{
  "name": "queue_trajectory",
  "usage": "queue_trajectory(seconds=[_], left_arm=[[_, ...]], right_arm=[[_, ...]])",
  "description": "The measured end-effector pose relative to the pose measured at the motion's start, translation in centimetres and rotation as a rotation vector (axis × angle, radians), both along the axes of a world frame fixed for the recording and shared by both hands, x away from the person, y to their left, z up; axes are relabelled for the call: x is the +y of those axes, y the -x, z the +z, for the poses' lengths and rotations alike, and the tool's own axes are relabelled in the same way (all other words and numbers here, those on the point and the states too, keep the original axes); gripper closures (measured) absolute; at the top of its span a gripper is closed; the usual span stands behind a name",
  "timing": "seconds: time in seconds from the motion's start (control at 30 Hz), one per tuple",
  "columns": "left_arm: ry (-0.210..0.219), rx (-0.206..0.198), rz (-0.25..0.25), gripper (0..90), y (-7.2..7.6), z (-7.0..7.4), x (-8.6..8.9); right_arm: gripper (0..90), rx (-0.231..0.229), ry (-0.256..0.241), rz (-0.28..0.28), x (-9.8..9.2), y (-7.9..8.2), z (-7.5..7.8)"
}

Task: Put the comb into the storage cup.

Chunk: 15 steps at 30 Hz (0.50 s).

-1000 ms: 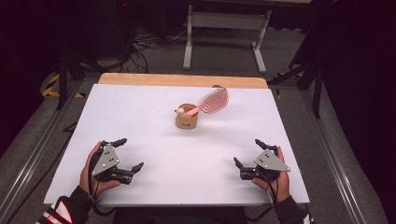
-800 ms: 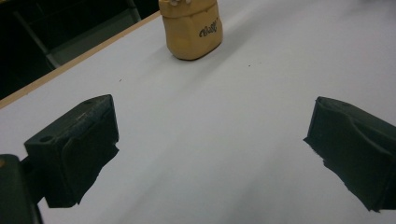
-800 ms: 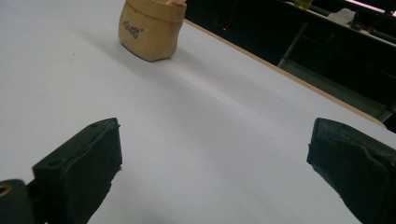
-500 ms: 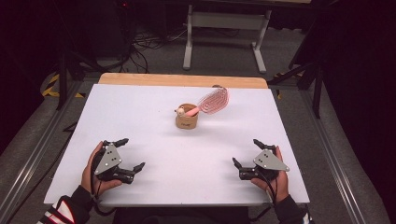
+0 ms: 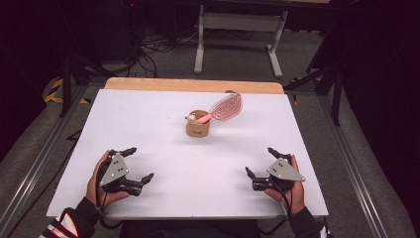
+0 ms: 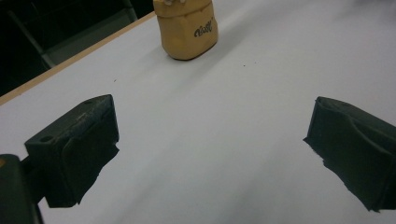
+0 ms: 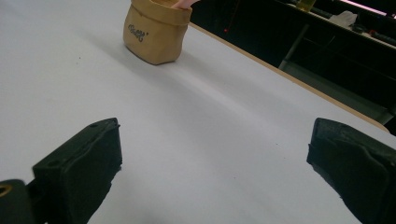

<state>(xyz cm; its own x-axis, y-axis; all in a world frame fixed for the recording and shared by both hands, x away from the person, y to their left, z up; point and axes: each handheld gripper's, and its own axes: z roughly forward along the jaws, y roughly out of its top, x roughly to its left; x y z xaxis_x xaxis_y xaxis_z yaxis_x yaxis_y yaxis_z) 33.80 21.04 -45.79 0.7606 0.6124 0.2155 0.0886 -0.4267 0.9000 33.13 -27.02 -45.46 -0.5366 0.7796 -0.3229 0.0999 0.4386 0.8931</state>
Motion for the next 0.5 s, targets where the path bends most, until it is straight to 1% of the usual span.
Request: queue_trajectory(seconds=[0.13,0.27,0.43,0.5], left_arm=[[0.004,0.006,-0.002,3.1,-0.23,-0.06,-0.03],[0.000,0.005,-0.007,3.2,-0.32,-0.05,-0.27],[-0.002,-0.001,-0.011,3.2,-0.26,0.07,-0.43],[-0.003,-0.002,-0.009,3.2,-0.30,0.13,-0.40]], right_arm=[[3.8,0.001,0.006,-0.003,-0.01,-0.01,-0.05],[3.8,0.005,0.007,-0.009,-0.19,0.16,-0.13],[3.8,-0.005,0.002,-0.014,-0.36,0.44,0.02],[3.8,-0.002,0.008,-0.012,-0.34,0.49,-0.09]])
